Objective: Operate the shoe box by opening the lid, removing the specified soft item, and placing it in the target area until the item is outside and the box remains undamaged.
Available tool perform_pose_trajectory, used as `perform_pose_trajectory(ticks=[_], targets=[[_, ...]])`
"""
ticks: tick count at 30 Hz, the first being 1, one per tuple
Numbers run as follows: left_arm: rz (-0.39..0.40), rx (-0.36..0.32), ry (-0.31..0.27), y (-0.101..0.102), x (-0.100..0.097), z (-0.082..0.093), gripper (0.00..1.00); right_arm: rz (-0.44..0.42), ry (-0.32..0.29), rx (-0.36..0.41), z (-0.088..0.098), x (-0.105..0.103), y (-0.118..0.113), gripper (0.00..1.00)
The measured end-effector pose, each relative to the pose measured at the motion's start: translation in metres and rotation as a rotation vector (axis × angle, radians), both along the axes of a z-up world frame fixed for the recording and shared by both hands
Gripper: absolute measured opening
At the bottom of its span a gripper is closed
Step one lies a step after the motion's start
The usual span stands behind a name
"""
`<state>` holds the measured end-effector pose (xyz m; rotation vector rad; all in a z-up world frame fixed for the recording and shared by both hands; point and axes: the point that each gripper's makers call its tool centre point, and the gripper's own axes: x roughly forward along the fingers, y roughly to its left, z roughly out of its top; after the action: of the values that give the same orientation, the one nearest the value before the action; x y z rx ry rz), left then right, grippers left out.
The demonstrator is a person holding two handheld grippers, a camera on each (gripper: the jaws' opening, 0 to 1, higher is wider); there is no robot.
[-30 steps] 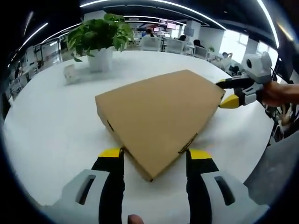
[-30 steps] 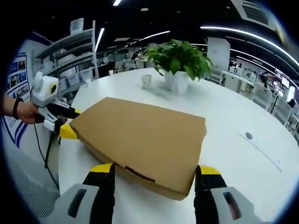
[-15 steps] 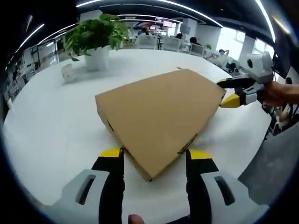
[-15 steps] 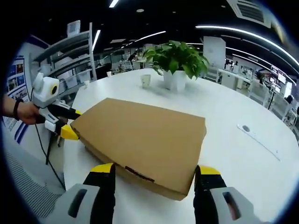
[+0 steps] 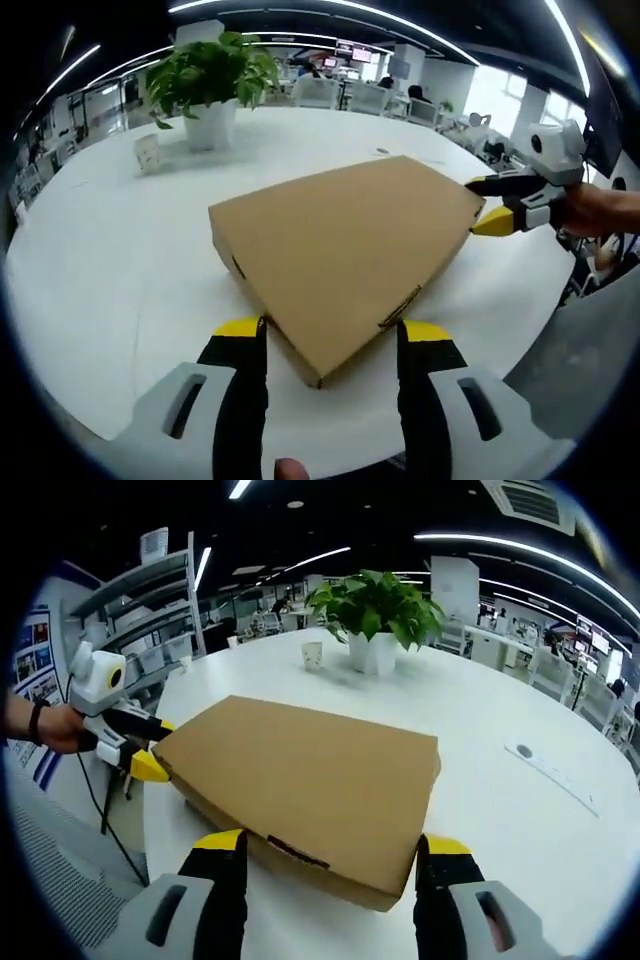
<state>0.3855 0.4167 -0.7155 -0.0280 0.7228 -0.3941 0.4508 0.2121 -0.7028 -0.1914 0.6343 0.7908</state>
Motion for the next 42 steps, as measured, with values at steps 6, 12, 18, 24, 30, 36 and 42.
perform_pose_trajectory(ticks=[6, 12, 18, 24, 30, 36, 42], targets=[[-0.001, -0.020, -0.002, 0.001, 0.000, 0.004, 0.48, -0.003, -0.001, 0.017, 0.004, 0.000, 0.001, 0.65], [0.004, -0.028, -0.003, 0.000, 0.000, 0.006, 0.48, -0.004, 0.002, 0.021, 0.005, 0.000, 0.001, 0.65], [0.008, -0.053, -0.011, 0.001, 0.000, 0.009, 0.48, -0.005, 0.006, 0.034, 0.010, 0.001, 0.001, 0.66], [0.025, -0.103, -0.022, 0.002, 0.001, 0.020, 0.49, -0.007, 0.006, 0.055, 0.019, 0.003, 0.002, 0.67], [0.031, -0.151, -0.041, 0.004, 0.002, 0.033, 0.48, -0.014, 0.012, 0.101, 0.034, 0.007, 0.002, 0.67], [0.057, -0.217, -0.053, 0.005, 0.003, 0.042, 0.49, -0.010, 0.015, 0.097, 0.043, 0.010, 0.004, 0.68], [0.037, -0.233, -0.073, 0.005, 0.005, 0.054, 0.50, -0.028, 0.018, 0.140, 0.057, 0.017, 0.005, 0.68]])
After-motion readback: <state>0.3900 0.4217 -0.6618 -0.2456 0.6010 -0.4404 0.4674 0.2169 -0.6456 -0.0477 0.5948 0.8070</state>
